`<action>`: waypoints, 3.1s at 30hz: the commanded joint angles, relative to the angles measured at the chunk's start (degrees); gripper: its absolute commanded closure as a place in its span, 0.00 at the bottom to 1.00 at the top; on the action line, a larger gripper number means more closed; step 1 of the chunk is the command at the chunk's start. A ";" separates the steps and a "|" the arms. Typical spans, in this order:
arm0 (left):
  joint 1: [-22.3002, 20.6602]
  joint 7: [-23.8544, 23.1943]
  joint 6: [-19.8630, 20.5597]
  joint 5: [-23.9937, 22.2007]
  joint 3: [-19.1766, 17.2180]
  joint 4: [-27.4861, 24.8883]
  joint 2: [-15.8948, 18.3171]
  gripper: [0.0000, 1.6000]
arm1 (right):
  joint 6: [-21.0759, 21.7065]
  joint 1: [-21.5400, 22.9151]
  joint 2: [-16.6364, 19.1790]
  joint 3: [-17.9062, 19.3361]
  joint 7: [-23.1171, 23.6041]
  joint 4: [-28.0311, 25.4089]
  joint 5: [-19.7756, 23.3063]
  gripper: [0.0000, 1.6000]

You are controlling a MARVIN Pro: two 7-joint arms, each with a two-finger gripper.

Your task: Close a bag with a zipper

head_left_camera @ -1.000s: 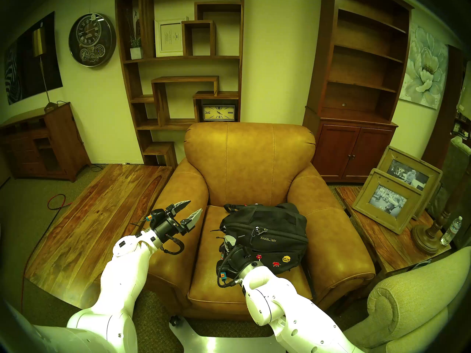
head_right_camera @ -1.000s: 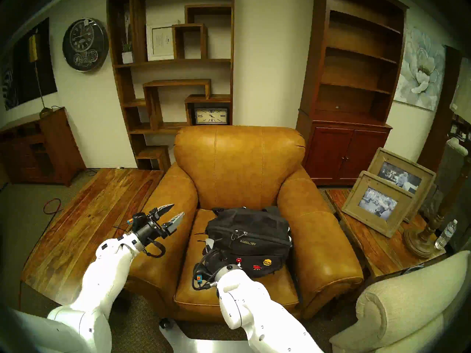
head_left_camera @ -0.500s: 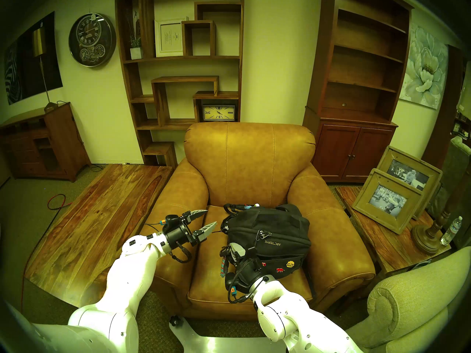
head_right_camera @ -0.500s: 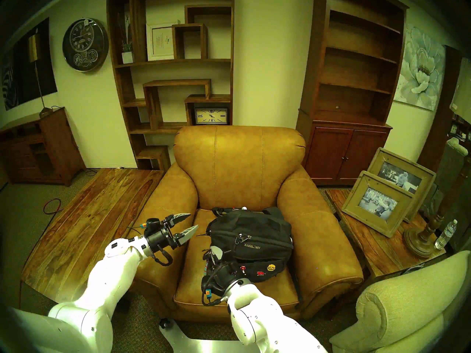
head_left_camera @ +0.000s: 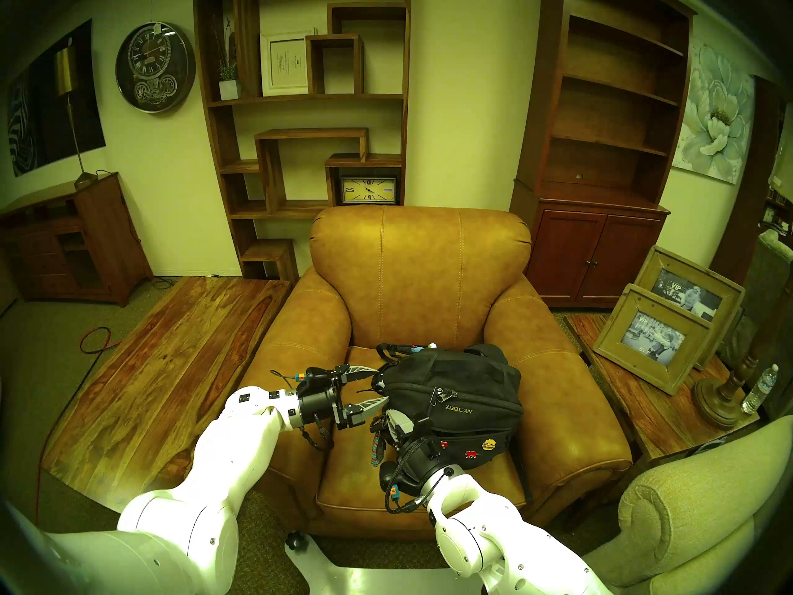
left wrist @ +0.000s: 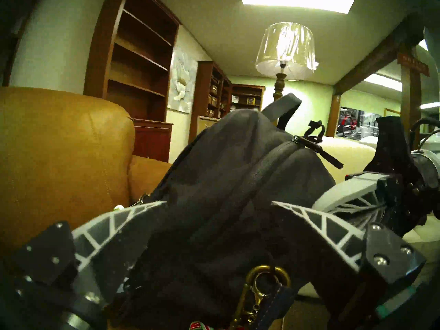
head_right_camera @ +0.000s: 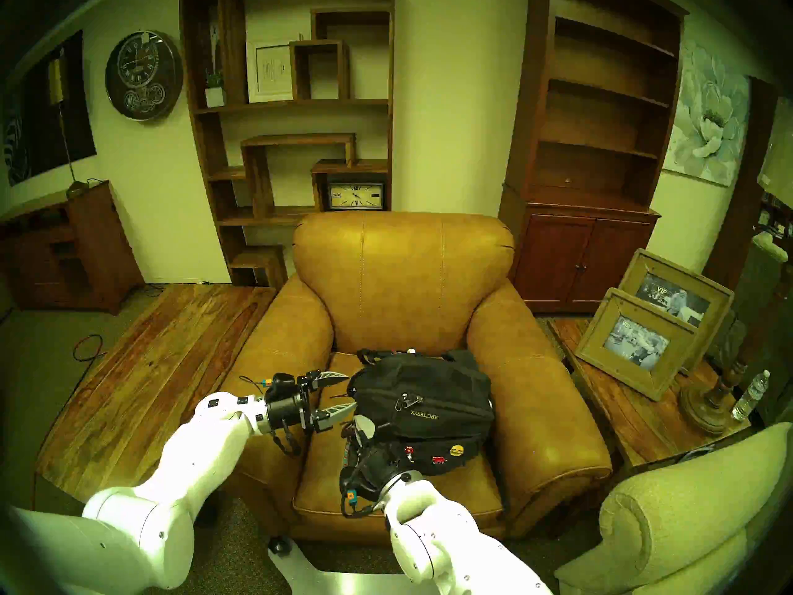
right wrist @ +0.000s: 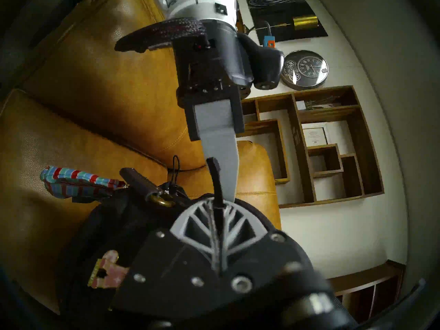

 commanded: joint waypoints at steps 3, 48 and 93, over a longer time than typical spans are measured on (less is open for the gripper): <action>-6.69 1.12 -2.56 1.82 1.76 5.45 -2.22 0.00 | -0.23 0.62 -0.50 0.12 -1.01 -1.45 -0.04 1.00; -12.27 1.11 -10.62 -3.31 -2.85 20.32 -1.82 1.00 | -3.45 -12.96 6.20 13.18 -21.66 -5.62 9.67 1.00; -14.90 7.01 -9.61 -4.49 -8.40 21.16 -2.52 1.00 | -34.96 -6.35 10.82 28.49 -32.63 19.73 28.20 1.00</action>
